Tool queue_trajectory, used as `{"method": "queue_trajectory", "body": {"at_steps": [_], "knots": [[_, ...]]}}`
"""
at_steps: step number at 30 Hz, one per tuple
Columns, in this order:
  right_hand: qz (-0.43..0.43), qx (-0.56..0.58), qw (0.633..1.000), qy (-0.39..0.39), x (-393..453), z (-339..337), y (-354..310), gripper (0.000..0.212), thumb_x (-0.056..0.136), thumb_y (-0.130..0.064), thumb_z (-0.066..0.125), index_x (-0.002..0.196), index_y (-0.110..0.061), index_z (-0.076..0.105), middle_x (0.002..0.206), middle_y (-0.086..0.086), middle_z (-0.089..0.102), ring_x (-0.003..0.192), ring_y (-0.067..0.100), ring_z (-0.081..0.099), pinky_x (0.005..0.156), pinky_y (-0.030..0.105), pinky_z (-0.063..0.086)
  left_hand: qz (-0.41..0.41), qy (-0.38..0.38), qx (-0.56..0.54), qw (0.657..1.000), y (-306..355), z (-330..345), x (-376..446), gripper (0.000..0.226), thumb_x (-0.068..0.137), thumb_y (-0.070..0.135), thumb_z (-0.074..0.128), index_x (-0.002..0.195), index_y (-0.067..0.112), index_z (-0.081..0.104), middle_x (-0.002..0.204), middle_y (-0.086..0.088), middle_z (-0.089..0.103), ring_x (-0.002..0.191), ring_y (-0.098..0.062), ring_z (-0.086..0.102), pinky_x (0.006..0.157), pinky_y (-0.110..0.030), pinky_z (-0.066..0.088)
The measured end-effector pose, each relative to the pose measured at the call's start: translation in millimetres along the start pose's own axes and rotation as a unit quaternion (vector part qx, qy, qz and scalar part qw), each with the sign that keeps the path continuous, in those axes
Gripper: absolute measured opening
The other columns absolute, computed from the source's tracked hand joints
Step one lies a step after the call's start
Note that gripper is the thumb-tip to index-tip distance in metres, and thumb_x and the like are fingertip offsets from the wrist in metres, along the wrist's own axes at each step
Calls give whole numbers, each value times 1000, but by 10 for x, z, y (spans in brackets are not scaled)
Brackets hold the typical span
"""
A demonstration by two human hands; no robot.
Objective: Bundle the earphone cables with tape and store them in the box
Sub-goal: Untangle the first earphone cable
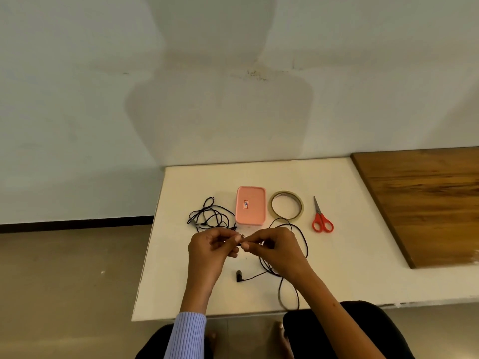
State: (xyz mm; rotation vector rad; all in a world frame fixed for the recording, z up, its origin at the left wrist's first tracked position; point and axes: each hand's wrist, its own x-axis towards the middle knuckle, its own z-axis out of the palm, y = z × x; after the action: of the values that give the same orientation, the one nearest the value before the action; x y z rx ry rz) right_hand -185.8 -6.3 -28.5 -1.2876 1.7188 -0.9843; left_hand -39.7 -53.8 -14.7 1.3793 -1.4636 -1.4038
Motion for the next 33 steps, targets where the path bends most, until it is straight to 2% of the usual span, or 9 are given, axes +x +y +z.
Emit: {"method": "queue_trajectory", "body": {"at_steps": [6, 10, 14, 16, 18, 21, 24, 29, 33], "knots": [[10, -45, 999, -11, -14, -284, 78, 4, 78, -26, 74, 80, -29, 76, 78, -8, 73, 53, 3, 45, 57, 15, 41, 20, 109, -13, 994, -51, -297, 15, 11, 79, 4, 71, 78, 15, 71, 68, -2, 71, 58, -16, 67, 59, -20, 55], [-5, -46, 998, 32, -33, -372, 91, 14, 80, -23, 73, 73, -35, 71, 76, -15, 71, 55, 2, 49, 55, 12, 40, 31, 122, 23, 992, -114, -474, -1, 11, 80, 5, 70, 76, 15, 71, 65, -1, 71, 59, -16, 68, 63, -25, 57], [-18, -95, 994, 50, -29, -209, 55, 11, 81, -26, 72, 76, -35, 69, 74, -20, 66, 58, 0, 50, 57, 13, 40, 99, 79, 243, 962, -231, -509, -62, 12, 83, 11, 69, 89, 21, 74, 84, 6, 74, 77, -8, 67, 73, -20, 52], [-23, -120, 991, 46, -8, -93, 27, 2, 81, -28, 71, 79, -29, 71, 74, -22, 64, 61, 0, 53, 59, 14, 41, 126, 56, 298, 944, -226, -438, -99, 21, 84, 12, 68, 100, 26, 73, 88, 6, 71, 68, -2, 61, 66, -7, 42], [-37, -131, 990, 36, 7, 26, -12, 2, 81, -28, 71, 81, -26, 73, 74, -21, 64, 64, -3, 55, 60, 12, 39, 122, -5, 254, 959, -180, -338, -137, 31, 83, 8, 67, 108, 27, 70, 86, 9, 69, 61, -2, 58, 58, -5, 41], [-51, -125, 991, 16, 15, 162, -84, 5, 82, -28, 70, 85, -26, 73, 77, -19, 64, 69, -12, 52, 57, 9, 34, 102, -76, 156, 980, -116, -252, -167, 39, 80, 5, 70, 109, 31, 65, 99, 16, 69, 84, 5, 64, 66, -8, 50], [-57, -98, 994, 6, 35, 244, -126, 7, 83, -27, 69, 87, -24, 74, 77, -18, 64, 69, -12, 50, 58, 9, 36, 138, -45, 156, 977, -130, -237, -139, 28, 79, 10, 72, 103, 26, 71, 94, 16, 69, 86, 6, 64, 69, -9, 51], [-51, -77, 996, -7, 65, 97, -104, 6, 76, -30, 76, 82, -28, 76, 69, -23, 65, 58, 4, 50, 57, 13, 38, 160, 7, 164, 973, -167, -315, -90, 14, 78, 8, 73, 89, 15, 76, 75, 12, 72, 72, 2, 67, 69, -9, 50], [-29, -63, 997, 27, 24, -236, -29, 8, 74, -23, 77, 78, -30, 76, 67, -22, 68, 57, 2, 55, 58, 11, 42, 122, 53, 125, 983, -215, -454, -48, 11, 79, 8, 72, 87, 14, 75, 69, 6, 73, 68, -4, 70, 73, -26, 58]]}}
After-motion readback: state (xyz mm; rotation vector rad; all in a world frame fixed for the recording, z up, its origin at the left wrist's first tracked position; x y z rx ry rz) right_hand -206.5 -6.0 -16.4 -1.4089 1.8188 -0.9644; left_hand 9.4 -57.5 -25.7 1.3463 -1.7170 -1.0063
